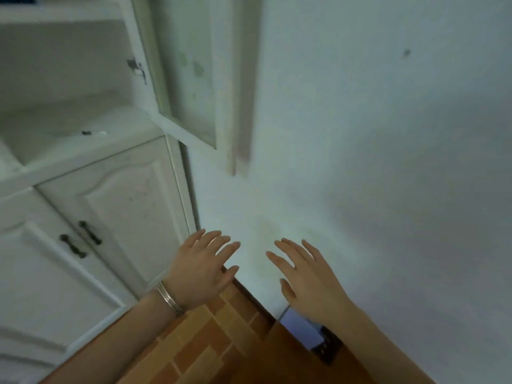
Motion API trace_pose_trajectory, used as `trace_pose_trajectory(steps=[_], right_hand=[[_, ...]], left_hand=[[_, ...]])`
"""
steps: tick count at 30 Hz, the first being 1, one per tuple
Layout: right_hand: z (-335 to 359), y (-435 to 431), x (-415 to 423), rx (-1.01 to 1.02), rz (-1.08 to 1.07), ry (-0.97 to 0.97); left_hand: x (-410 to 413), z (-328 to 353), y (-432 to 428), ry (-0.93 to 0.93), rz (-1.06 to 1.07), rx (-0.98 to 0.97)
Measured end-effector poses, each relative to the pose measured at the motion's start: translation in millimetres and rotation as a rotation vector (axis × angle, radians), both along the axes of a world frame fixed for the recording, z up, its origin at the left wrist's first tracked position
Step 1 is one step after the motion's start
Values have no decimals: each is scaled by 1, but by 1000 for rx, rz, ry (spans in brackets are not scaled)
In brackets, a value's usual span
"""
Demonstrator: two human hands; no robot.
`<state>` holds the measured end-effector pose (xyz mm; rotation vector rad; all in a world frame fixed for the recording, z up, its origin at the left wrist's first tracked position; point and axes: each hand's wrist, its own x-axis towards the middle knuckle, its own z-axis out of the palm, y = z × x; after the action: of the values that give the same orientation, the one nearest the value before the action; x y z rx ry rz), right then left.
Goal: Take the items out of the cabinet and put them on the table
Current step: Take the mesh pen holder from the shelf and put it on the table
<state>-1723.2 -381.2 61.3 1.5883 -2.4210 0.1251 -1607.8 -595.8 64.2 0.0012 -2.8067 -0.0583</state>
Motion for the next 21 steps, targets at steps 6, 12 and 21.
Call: trace_pose_trajectory(steps=[6,12,21], right_hand=[[57,-116,2,-22,190,136],[122,-247,28,-95,322,241],[195,-386,59,-317,363,257]], left_hand=[[54,58,-105,102,204,-58],[98,114,-215,230,330,-119],[127,204,-348,390,299,-279]])
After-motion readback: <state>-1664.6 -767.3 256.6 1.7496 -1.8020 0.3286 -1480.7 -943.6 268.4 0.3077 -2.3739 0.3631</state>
